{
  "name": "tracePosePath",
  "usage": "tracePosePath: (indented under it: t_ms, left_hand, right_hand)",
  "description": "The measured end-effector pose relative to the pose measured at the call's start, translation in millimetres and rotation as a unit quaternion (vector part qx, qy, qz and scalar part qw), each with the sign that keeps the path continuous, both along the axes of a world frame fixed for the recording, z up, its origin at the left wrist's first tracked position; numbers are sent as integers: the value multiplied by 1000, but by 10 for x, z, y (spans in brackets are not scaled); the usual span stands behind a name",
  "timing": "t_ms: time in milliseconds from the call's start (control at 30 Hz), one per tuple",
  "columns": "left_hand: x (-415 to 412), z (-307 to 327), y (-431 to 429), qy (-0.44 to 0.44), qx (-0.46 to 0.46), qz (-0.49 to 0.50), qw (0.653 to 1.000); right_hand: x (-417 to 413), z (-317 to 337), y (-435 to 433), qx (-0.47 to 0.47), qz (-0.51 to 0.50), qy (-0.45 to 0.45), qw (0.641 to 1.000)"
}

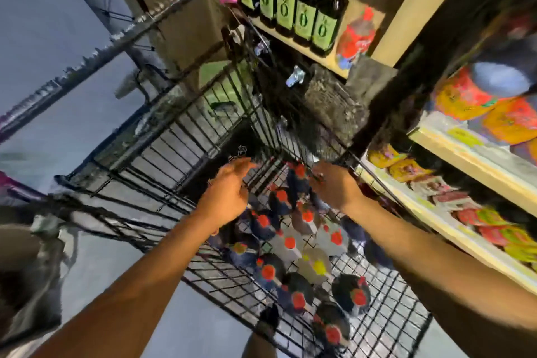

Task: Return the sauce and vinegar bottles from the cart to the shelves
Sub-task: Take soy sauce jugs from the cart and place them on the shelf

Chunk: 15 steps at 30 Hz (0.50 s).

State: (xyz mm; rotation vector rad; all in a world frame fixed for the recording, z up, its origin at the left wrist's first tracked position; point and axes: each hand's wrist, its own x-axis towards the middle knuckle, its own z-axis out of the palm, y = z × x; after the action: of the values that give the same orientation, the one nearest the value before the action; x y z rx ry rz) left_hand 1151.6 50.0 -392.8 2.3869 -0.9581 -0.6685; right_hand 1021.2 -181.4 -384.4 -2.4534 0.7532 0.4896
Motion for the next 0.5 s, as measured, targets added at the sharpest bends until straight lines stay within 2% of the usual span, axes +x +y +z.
tracePosePath:
  t_ms: [167,300,500]
  left_hand:
    - [69,-222,40,51,-12,-3,999]
    - [112,-327,76,90,-23,35,995]
    - [148,-340,57,63,-24,19,998]
  right_hand:
    - [455,-407,69,-48,22,56,997]
    - [593,-588,98,-46,-50,70,995]
    - [610,-896,13,-37,-63,90,993]
